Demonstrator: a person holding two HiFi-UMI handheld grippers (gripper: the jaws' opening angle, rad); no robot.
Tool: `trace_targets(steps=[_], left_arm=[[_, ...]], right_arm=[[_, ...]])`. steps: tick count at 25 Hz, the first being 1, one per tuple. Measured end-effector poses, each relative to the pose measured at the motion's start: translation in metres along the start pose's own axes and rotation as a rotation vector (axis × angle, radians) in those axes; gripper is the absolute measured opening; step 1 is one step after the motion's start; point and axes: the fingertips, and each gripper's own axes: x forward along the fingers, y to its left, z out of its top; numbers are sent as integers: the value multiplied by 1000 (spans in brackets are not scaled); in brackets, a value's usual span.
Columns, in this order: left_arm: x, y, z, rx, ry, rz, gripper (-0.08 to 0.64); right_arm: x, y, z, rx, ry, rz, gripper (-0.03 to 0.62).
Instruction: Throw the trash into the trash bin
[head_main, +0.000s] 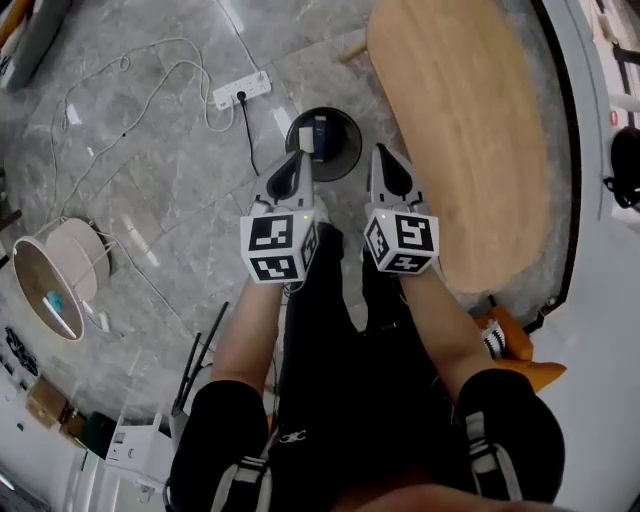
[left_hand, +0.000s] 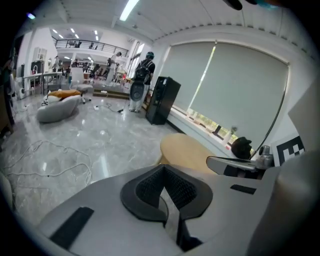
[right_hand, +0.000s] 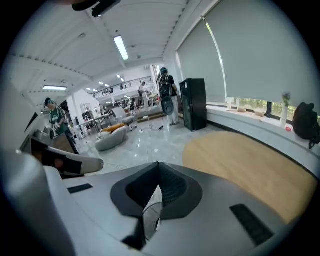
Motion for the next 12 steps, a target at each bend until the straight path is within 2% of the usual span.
trace_targets(steps=[4,8,12], left_arm=[[-38,-69,70,14,-75,-71,5],[-90,-146,140,81,-151,-113,5],[-138,-204,220,147,-261,-141,4]], right_arm=[[-65,-20,98,-30,-157,-42,11],[-147,-46,177,-16,-249,-75,11],[-211,-73,250,14,-347,-111,11]])
